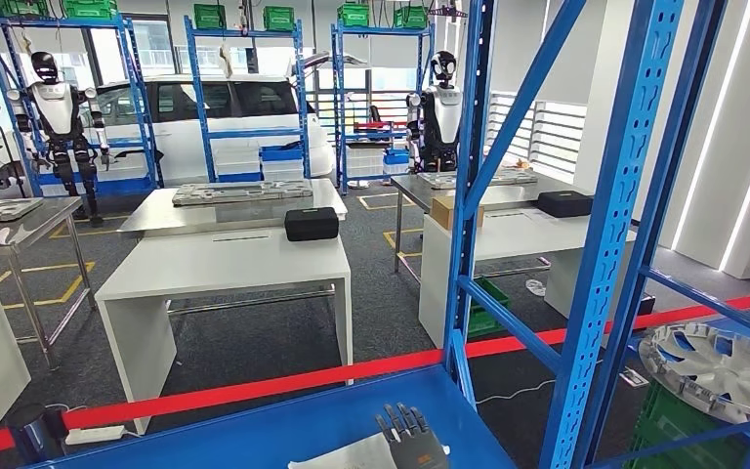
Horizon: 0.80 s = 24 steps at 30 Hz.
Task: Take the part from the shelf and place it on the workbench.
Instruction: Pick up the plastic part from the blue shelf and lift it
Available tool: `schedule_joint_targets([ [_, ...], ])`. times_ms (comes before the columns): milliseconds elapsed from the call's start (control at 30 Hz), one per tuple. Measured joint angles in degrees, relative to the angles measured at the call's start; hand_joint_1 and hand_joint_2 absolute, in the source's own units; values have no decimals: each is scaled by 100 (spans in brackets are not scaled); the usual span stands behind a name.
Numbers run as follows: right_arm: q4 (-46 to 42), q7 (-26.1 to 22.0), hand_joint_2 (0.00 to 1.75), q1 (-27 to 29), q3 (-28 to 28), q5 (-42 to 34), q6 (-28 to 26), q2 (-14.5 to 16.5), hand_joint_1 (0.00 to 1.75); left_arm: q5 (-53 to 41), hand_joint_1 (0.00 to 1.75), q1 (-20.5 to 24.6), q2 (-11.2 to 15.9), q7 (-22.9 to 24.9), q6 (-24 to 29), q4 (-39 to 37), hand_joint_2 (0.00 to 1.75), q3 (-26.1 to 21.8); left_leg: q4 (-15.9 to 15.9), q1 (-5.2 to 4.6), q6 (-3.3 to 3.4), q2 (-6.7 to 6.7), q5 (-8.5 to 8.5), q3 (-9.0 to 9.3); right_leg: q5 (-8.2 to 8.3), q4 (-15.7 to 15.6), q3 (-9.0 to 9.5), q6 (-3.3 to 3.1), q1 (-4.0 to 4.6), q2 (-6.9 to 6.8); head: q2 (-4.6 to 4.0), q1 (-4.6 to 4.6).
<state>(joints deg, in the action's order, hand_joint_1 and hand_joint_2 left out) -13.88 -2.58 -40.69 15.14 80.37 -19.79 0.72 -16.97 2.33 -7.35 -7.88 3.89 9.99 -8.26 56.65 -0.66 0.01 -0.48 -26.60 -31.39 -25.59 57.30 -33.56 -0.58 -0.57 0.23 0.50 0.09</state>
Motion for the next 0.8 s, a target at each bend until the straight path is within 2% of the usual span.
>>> schedule_joint_targets([
  [800, -1, -17, 0, -1, -17, 9, -26, 0, 0, -47, 0, -1, 5, 9, 0, 0, 0, -9, 0, 0, 0, 0, 0, 0, 0, 0, 0, 0, 0, 0, 0, -1],
])
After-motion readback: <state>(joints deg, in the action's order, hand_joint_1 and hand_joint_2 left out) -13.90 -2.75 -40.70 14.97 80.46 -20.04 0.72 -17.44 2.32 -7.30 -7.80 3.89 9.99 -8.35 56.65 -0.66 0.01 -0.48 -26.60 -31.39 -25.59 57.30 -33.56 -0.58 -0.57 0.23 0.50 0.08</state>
